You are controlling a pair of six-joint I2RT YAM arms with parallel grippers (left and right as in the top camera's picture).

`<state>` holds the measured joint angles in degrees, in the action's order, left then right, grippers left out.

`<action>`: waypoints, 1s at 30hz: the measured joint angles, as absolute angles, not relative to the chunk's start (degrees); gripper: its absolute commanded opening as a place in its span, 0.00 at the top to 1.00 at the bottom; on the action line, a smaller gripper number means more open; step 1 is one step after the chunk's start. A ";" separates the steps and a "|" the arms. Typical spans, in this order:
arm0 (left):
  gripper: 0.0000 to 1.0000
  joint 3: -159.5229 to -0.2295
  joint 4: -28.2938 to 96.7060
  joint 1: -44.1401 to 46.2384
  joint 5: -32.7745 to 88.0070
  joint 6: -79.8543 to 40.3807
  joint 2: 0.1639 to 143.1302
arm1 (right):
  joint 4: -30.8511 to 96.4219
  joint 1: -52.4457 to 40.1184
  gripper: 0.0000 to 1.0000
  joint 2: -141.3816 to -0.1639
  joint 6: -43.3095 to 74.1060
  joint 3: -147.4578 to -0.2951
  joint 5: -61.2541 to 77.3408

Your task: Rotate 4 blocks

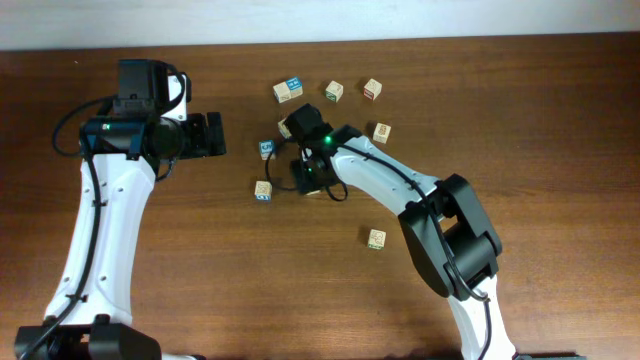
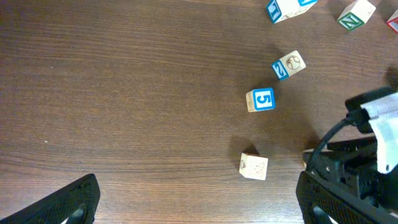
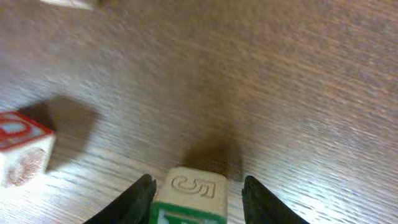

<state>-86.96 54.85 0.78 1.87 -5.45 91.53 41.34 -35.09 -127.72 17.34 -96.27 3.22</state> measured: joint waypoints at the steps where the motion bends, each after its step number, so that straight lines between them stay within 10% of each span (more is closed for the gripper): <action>1: 0.01 -86.96 54.83 0.78 1.87 -5.45 91.53 | 42.13 -35.09 0.64 -127.72 17.56 -96.27 2.79; 5: 0.01 -86.96 54.85 0.78 1.87 -5.48 91.53 | 44.12 -35.09 0.80 -127.70 20.58 -96.44 1.91; 13: 0.01 -87.00 54.78 0.78 1.87 -5.45 91.53 | 79.29 -35.09 0.81 -122.93 27.79 -115.50 1.32; 18: 0.01 -87.07 54.85 0.78 1.87 -5.48 91.53 | 68.69 -35.16 0.81 -123.17 34.72 -90.96 2.81; 25: 0.01 -87.11 54.83 0.78 1.87 -5.48 91.53 | 67.20 -35.16 0.56 -123.04 36.40 -89.12 3.97; 30: 0.01 -87.11 54.81 0.78 1.85 -5.48 91.53 | 69.54 -35.14 0.58 -123.04 35.46 -89.76 4.01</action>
<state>-87.11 54.81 0.78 1.85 -5.48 91.53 69.54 -35.14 -123.04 35.46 -89.76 4.01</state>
